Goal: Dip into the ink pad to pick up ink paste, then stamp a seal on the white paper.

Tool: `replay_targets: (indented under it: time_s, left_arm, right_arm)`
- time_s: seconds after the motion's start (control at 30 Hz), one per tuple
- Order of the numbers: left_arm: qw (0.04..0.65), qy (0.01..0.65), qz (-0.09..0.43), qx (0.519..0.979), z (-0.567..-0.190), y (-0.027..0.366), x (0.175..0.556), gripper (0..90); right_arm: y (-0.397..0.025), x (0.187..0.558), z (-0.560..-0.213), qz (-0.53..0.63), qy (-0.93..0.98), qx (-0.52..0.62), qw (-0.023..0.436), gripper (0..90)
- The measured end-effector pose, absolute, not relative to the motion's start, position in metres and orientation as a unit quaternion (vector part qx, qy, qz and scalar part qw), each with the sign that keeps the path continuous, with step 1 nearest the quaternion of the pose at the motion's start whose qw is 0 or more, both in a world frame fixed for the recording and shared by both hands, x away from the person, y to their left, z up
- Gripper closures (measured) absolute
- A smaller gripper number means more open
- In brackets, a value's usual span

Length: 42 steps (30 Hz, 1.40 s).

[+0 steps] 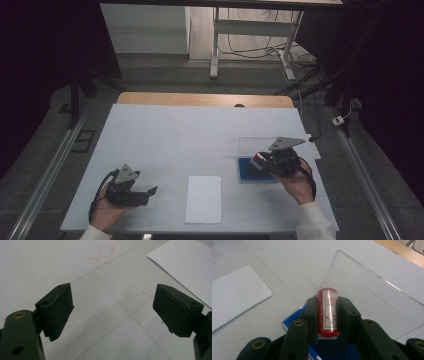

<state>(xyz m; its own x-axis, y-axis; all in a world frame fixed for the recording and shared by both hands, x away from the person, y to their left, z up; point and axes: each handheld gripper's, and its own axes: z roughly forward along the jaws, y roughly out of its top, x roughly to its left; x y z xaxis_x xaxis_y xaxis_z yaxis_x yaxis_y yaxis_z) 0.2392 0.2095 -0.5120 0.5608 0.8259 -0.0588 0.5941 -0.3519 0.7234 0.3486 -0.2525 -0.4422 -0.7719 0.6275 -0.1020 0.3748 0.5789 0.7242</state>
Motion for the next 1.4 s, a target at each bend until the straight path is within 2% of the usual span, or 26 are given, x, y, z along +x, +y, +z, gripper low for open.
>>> replay_targets:
  time_s: [0.73,1.4]
  left_arm:
    - [0.364,0.440,0.160,0.805,-0.512,0.209,0.240,16.7]
    - [0.363,0.438,0.157,0.807,-0.512,0.210,0.240,16.7]
  right_arm:
    - [-0.241,0.339,-0.430,0.404,0.861,0.269,0.151,69.7]
    - [-0.205,0.323,-0.429,0.426,0.872,0.214,0.108,69.7]
